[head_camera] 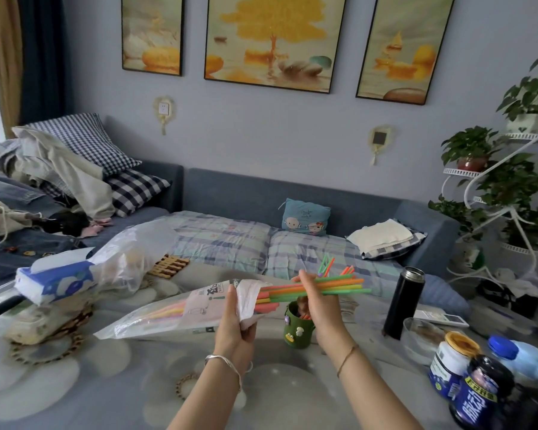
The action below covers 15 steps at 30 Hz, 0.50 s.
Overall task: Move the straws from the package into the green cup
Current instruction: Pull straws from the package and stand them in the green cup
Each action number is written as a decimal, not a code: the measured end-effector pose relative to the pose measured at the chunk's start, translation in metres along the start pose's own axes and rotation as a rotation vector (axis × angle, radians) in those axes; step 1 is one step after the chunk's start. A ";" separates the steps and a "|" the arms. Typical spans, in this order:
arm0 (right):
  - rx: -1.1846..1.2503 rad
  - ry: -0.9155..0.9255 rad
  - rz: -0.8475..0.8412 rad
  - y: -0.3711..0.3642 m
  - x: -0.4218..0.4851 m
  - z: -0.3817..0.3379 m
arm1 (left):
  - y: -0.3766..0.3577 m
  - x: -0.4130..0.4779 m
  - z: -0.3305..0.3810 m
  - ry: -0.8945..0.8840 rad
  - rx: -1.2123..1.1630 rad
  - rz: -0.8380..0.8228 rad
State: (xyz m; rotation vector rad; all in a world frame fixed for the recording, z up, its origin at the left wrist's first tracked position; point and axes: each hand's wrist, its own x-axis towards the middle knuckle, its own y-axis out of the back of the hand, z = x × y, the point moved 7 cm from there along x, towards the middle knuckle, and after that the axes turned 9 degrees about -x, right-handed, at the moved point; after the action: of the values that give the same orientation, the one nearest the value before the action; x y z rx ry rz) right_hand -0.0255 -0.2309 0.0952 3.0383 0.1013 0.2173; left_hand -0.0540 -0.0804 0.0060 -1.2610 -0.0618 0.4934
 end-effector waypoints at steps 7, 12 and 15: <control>0.276 0.009 0.194 0.026 0.018 0.004 | 0.013 0.017 0.003 -0.007 0.038 0.010; 0.022 -0.014 -0.018 -0.008 0.016 0.016 | 0.009 0.021 -0.014 0.023 0.053 0.040; 0.082 -0.007 0.095 0.006 0.028 0.018 | 0.018 0.032 -0.016 0.012 0.073 0.094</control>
State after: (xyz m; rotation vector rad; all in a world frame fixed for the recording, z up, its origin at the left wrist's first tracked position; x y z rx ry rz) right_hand 0.0053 -0.2364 0.0818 3.1281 -0.0358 0.2142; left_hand -0.0268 -0.0783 -0.0229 -1.1991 0.0259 0.5648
